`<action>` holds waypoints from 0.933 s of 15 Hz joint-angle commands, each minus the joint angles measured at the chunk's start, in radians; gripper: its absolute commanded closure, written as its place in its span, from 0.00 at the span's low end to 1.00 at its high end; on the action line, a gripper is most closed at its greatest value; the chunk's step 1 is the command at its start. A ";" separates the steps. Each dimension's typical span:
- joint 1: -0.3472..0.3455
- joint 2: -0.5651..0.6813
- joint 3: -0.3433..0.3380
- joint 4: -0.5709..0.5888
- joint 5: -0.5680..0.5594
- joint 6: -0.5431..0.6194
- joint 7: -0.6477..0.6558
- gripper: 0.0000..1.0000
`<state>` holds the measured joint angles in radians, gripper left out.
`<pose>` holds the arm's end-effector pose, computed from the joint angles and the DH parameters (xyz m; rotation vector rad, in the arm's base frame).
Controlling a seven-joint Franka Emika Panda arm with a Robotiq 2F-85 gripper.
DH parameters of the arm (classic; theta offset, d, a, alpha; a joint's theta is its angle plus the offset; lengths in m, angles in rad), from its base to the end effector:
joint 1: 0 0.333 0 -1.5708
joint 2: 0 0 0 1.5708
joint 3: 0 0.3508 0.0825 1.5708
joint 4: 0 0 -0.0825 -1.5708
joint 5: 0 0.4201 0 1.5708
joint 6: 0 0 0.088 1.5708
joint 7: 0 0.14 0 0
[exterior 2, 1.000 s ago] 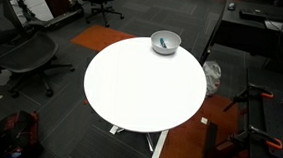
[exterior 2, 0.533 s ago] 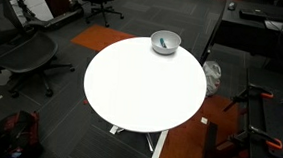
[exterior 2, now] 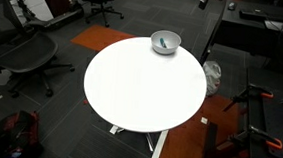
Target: Put the marker on the table
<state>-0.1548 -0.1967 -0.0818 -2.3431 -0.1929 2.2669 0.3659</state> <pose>0.4977 -0.1304 0.4056 2.9157 -0.7242 0.1946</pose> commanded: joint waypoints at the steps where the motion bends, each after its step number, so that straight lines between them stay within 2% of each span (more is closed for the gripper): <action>1: -0.016 0.095 -0.019 0.009 0.022 0.117 0.014 0.00; 8: -0.019 0.327 -0.080 0.074 0.092 0.360 0.003 0.00; 14: -0.012 0.510 -0.102 0.209 0.191 0.391 0.000 0.00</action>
<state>-0.1747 0.2258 -0.1724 -2.2229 -0.0583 2.6608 0.3661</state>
